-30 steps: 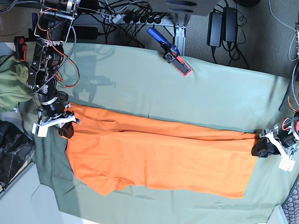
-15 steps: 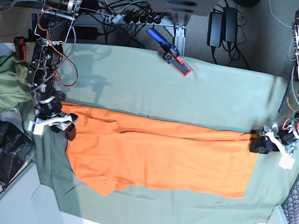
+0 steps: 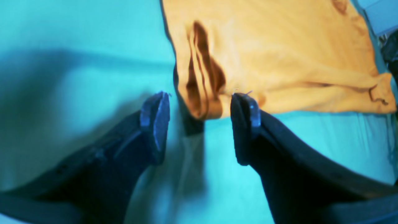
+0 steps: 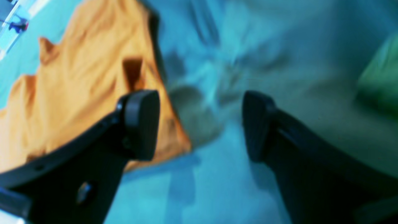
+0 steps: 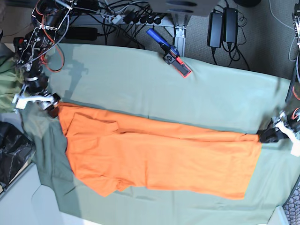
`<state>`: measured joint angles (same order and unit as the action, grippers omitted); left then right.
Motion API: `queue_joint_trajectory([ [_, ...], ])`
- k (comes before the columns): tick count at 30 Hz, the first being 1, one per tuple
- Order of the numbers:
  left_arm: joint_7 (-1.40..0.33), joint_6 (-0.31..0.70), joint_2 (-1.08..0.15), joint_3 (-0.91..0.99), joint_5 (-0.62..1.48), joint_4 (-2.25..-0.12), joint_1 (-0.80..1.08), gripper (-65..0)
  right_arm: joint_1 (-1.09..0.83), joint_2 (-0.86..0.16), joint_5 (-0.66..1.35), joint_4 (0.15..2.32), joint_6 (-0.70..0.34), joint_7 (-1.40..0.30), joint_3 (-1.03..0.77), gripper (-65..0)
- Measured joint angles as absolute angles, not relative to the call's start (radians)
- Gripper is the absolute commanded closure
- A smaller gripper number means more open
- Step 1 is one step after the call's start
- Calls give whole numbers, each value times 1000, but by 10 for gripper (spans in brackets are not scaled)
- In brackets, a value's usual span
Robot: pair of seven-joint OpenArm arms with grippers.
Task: Fold the T-shirt properly
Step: 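Lift and fold the shirt lengthwise, carrying both grippers across the body, then lower the folded edge and open both grippers, releasing the shirt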
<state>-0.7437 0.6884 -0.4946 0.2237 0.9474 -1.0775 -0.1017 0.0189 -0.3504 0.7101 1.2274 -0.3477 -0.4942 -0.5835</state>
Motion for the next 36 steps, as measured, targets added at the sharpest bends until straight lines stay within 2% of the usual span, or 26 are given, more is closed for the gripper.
queue_joint_trajectory([
  [11, -733, 688, -463, 224, 946, -1077, -100, -351, 39, -246, 713, 1223, -348, -438, -484, -414],
  [14, -733, 688, -448, 223, 945, -1077, -99, -426, 50, -232, 694, 1223, -348, -432, -471, -414],
  [27, -678, 688, -398, 224, 899, -1077, -132, -428, 49, -233, 694, 1223, -348, -427, -468, -414],
  [36, -619, 592, -398, 198, 805, -1064, -150, -425, 47, -233, 695, 1223, -348, -427, -468, -411],
])
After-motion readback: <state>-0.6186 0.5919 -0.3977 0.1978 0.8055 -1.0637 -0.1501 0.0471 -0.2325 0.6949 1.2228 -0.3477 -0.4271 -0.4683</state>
